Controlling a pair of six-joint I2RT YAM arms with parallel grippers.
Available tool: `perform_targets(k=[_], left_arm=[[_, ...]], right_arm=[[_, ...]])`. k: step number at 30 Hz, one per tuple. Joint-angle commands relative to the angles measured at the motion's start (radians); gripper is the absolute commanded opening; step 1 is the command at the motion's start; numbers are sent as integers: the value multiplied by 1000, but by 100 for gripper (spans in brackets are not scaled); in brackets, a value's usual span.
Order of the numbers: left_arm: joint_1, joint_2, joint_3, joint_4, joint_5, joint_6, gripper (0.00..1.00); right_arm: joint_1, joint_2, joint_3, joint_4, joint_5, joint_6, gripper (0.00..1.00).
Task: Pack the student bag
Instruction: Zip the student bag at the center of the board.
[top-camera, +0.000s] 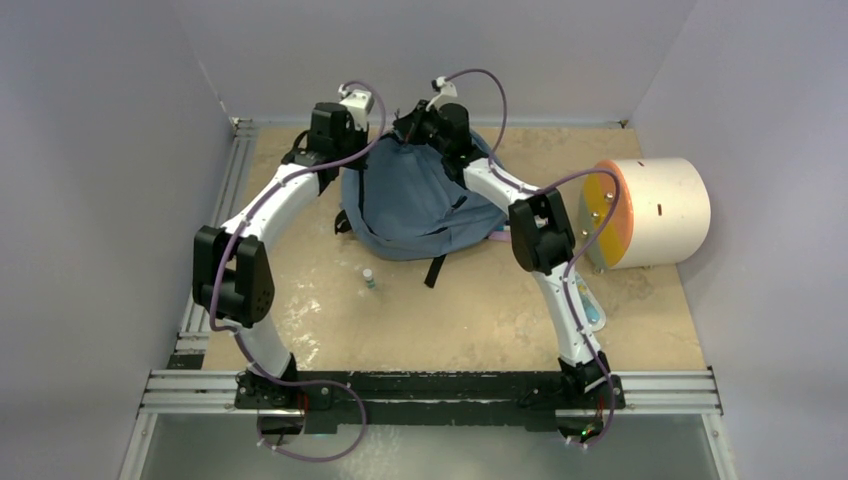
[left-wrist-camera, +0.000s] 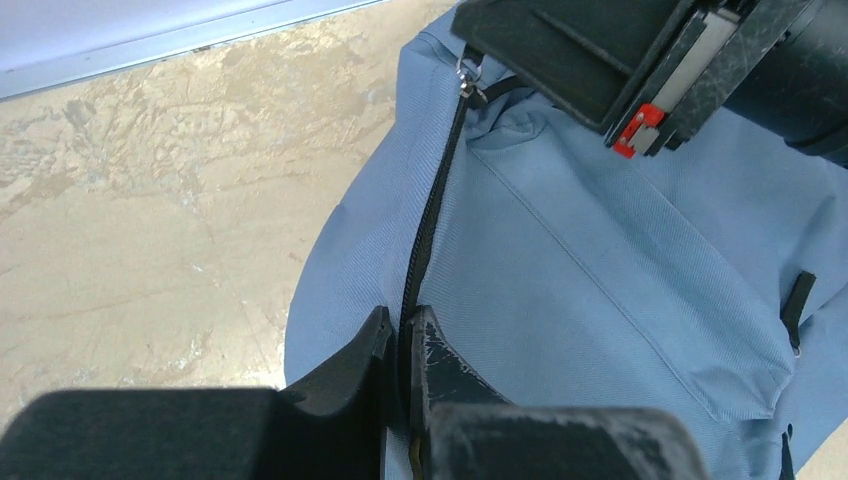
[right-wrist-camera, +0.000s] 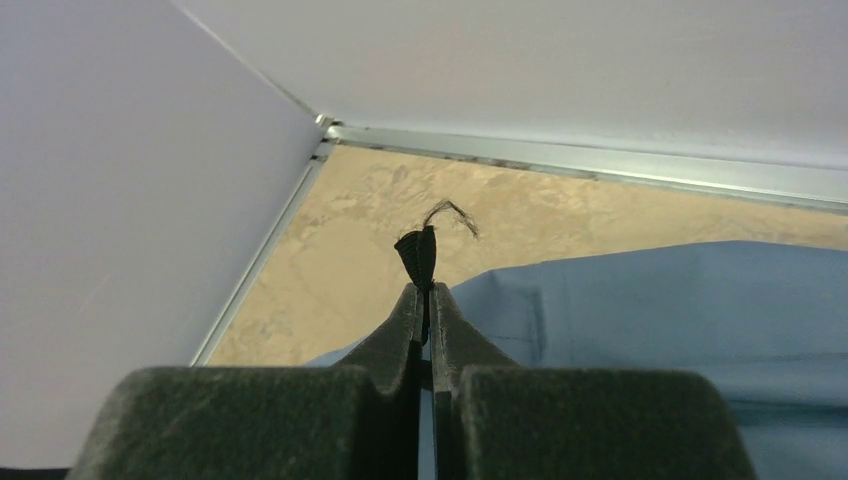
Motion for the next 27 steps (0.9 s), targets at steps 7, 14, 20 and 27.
perform_targets(k=[7,14,20,27], left_arm=[[55,-56,-17,-24,-40,-34,0],[95,-42,-19,-55,-102,-57,0],[132,29,22,-62,-61,-69,0],[139,117,61,-45,-47,-61,0]], right_arm=[[-90,-21,13,-48,281,-109,0],[-91,-46,-35,-51,336,-145,0],[-92,-147,-131,22,174,-137,18],[-101,-423,-427,31,156,-145,49]])
